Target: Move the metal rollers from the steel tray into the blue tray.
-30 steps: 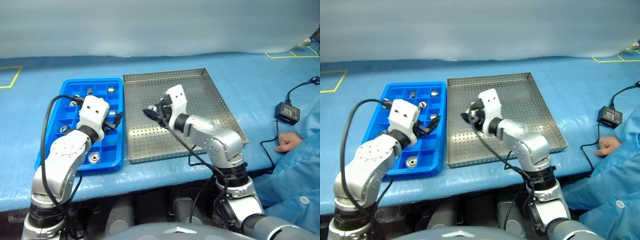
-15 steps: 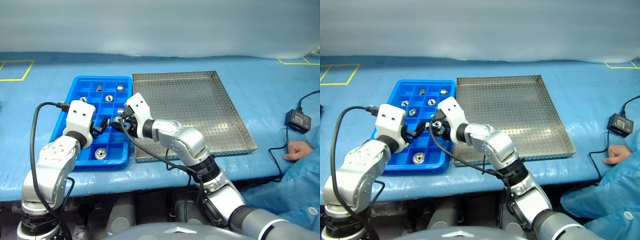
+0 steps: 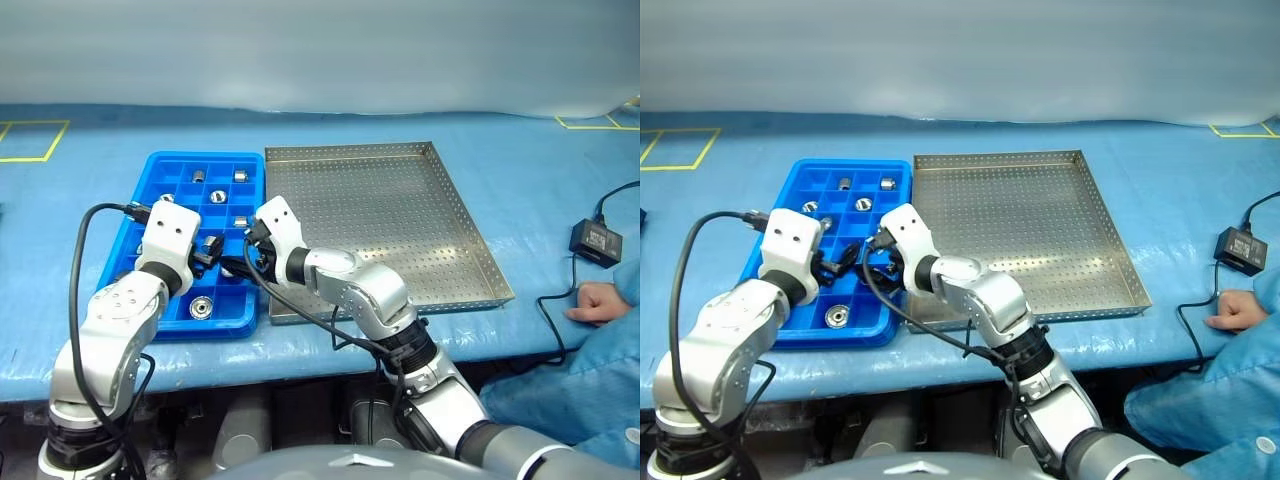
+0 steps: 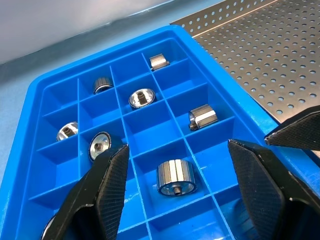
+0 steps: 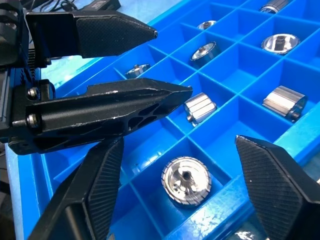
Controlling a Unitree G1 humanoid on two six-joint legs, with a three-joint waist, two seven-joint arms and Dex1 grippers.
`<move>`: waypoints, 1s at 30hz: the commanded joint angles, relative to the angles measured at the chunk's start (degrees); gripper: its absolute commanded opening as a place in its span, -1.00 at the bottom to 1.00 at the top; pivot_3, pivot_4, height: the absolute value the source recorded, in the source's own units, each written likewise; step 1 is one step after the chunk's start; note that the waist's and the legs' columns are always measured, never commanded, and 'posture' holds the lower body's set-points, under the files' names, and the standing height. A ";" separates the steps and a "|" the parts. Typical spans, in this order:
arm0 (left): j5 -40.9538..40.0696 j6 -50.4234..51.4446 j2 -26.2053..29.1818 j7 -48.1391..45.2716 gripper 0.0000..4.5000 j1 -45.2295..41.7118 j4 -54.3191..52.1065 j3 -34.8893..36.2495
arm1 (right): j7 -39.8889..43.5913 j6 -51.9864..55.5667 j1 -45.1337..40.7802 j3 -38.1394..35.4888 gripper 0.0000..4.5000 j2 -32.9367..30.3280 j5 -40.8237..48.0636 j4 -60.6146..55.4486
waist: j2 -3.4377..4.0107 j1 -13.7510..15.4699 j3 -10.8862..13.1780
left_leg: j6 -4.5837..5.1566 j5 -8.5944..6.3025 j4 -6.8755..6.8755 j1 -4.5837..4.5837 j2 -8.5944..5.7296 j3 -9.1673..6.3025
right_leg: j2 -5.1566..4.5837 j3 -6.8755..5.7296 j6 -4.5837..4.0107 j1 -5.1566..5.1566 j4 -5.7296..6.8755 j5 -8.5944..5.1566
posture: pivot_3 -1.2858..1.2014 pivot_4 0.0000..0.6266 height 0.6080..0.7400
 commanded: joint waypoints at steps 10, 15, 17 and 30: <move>-1.88 -14.38 -5.67 -6.76 0.54 -3.85 7.49 -8.91 | 1.54 -2.18 8.22 -13.53 0.61 -18.29 -1.87 -16.65 | -0.03 0.16 -0.02 | 0.01 -0.01 -0.01 -0.03 -0.06 0.14 | -0.05 0.00 0.02 0.04 -0.14 0.01 | 0.08 -0.52 1.00; -2.30 -20.11 -7.50 -9.32 0.69 -6.59 13.99 -9.66 | 4.02 -1.24 10.86 -17.61 0.62 -22.35 0.59 -17.55 | -0.02 -1.01 -0.01 | 0.01 0.00 -0.01 0.02 0.00 0.27 | 0.06 0.03 -0.01 0.03 -0.07 -0.01 | 0.01 -0.52 1.00; -2.57 -22.27 -8.58 -9.45 0.93 -7.55 16.45 -9.04 | 4.74 -1.30 11.83 -18.36 0.87 -23.07 1.15 -17.81 | -0.02 -1.68 -0.01 | 0.02 0.00 -0.01 0.01 0.00 0.27 | 0.07 0.04 -0.02 0.02 -0.04 -0.01 | 0.00 -0.52 1.00; -1.54 -17.80 -6.41 -10.25 1.00 -10.08 20.98 -11.07 | 4.61 -2.86 15.82 -20.84 0.99 -24.86 1.92 -21.11 | -0.03 -4.42 -0.02 | 0.02 0.00 0.11 0.00 -0.02 0.26 | 0.06 0.10 0.02 0.05 0.03 0.00 | -0.08 -0.52 1.00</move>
